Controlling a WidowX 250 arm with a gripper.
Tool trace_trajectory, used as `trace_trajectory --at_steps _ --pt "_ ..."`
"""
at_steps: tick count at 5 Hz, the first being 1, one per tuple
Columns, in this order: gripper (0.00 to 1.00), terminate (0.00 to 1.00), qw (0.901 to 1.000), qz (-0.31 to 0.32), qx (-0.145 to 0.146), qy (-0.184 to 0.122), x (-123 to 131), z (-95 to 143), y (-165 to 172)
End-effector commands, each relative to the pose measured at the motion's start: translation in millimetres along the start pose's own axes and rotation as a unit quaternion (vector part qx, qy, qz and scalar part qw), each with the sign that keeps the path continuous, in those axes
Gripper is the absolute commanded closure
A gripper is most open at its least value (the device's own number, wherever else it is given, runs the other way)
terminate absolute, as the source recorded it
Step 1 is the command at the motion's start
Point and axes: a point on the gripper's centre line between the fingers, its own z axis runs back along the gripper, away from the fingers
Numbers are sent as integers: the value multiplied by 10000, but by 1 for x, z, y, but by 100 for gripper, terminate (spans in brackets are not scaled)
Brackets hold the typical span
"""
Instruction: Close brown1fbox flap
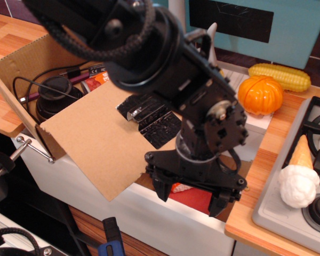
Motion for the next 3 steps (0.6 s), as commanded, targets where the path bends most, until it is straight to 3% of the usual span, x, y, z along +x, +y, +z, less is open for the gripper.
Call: trace_trajectory --at_steps 1,3 --pt "0 0 9997 -19 -35 -247 8 -11 4" --pt "0 0 9969 -409 297 -610 17 -16 17"
